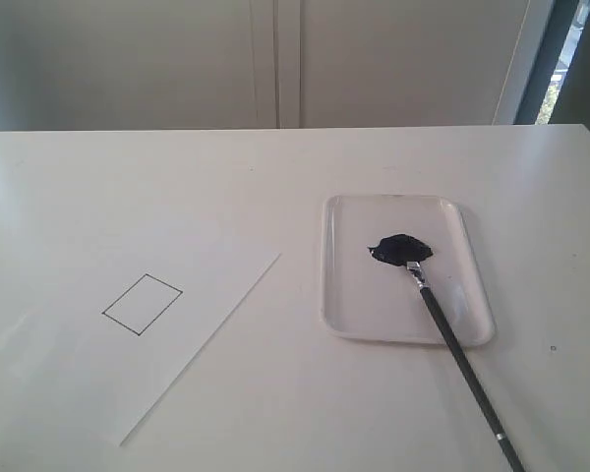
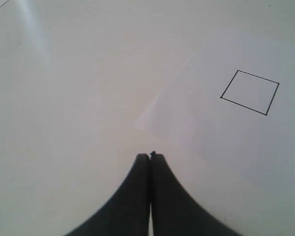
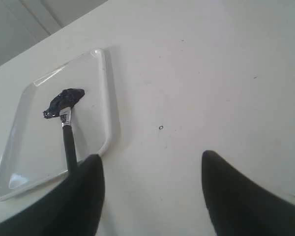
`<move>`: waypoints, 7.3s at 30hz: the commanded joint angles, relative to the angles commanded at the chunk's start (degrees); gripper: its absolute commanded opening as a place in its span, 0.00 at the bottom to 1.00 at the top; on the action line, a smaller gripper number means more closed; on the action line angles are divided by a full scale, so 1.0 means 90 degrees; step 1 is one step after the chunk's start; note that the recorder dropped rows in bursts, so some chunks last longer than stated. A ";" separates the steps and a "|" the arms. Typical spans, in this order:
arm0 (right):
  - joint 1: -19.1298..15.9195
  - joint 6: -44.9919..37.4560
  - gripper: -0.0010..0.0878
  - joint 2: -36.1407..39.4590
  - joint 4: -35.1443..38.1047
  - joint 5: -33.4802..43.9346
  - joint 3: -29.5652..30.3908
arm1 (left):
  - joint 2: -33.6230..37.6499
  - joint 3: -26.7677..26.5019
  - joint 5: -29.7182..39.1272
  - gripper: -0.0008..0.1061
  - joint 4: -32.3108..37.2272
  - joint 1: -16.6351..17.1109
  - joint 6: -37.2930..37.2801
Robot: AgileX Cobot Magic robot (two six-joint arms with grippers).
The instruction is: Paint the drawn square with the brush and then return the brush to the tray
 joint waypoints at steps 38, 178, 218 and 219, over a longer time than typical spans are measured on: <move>0.0000 0.0000 0.64 0.0000 -0.0027 -0.2184 0.0000 | 0.0000 0.0000 -0.1967 0.01 -0.0307 0.0000 -0.0491; 0.0021 -0.8849 0.05 0.5995 0.6187 0.0853 -0.3851 | 0.9337 -0.4638 0.0612 0.37 -0.1057 -0.1125 0.3805; 0.0021 -0.8360 0.47 0.8781 0.5924 0.1106 -0.3843 | 0.9971 -0.4638 -0.0005 0.37 -0.1450 -0.1125 0.3805; 0.0021 -0.8360 0.45 0.8811 0.5899 0.1095 -0.3843 | 0.9971 -0.4638 -0.0005 0.37 -0.1450 -0.1125 0.3805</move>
